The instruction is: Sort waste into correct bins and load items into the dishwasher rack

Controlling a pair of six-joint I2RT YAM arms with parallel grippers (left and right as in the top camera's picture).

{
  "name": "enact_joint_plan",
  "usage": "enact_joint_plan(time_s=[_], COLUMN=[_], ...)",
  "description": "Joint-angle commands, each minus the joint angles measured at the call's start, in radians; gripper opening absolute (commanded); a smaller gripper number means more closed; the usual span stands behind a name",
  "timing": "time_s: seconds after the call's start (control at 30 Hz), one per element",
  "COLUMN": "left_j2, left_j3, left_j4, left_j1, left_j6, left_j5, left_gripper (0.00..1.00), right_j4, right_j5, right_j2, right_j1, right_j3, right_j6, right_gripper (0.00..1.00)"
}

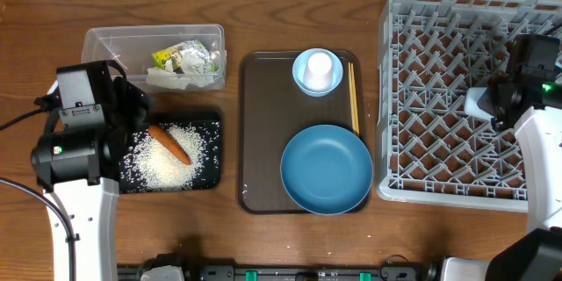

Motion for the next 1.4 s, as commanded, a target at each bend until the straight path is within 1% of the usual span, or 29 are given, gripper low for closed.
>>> enact_joint_plan(time_s=[0.0,0.03,0.07,0.13,0.17,0.2,0.47,0.6,0.73,0.8,0.9,1.07,1.23,1.37], left_j2=[0.004,0.004,0.004,0.004,0.004,0.004,0.004,0.004,0.004,0.004,0.004,0.004,0.004,0.004], left_j3=[0.002,0.002,0.002,0.002,0.002,0.002,0.002,0.002,0.002,0.002,0.002,0.002,0.002,0.002], left_j4=[-0.003,-0.003,-0.003,-0.003,-0.003,-0.003,-0.003,-0.003,-0.003,-0.003,-0.003,-0.003,-0.003,-0.003], left_j1=[0.006,0.006,0.006,0.006,0.006,0.006,0.006,0.006,0.006,0.006,0.006,0.006,0.006,0.006], left_j6=[-0.002,-0.002,-0.002,-0.002,-0.002,-0.002,-0.002,-0.002,-0.002,-0.002,-0.002,-0.002,-0.002,-0.002], left_j5=[-0.002,-0.002,-0.002,-0.002,-0.002,-0.002,-0.002,-0.002,-0.002,-0.002,-0.002,-0.002,-0.002,-0.002], left_gripper=[0.99,0.99,0.99,0.99,0.99,0.99,0.99,0.99,0.99,0.99,0.99,0.99,0.99,0.99], right_j4=[0.000,-0.003,-0.007,-0.010,-0.009,-0.006,0.014,0.017,0.024,0.027,0.027,0.002,-0.031,-0.046], right_j5=[-0.082,-0.087,-0.089,-0.090,-0.095,-0.100,-0.246,-0.263,-0.303,-0.348,-0.354,-0.378,-0.378,-0.327], right_j2=[-0.007,-0.007,-0.006,-0.006,-0.006,-0.006,-0.002,0.013,0.036,0.045,0.045,0.043,0.030,-0.004], right_j1=[-0.012,-0.020,-0.029,-0.050,-0.063,-0.072,-0.134,-0.137,-0.137,-0.137,-0.137,-0.137,-0.137,-0.136], right_j3=[-0.005,-0.005,-0.005,-0.005,-0.005,-0.005,-0.006,-0.006,-0.007,-0.007,-0.007,-0.007,-0.006,-0.006], right_j6=[0.001,0.000,0.000,-0.005,-0.016,-0.021,-0.158,-0.174,-0.211,-0.232,-0.233,-0.236,-0.234,-0.185], right_gripper=[0.06,0.07,0.11,0.32,0.38,0.39,0.42,0.47,0.48,0.47,0.41,0.39,0.40,0.42])
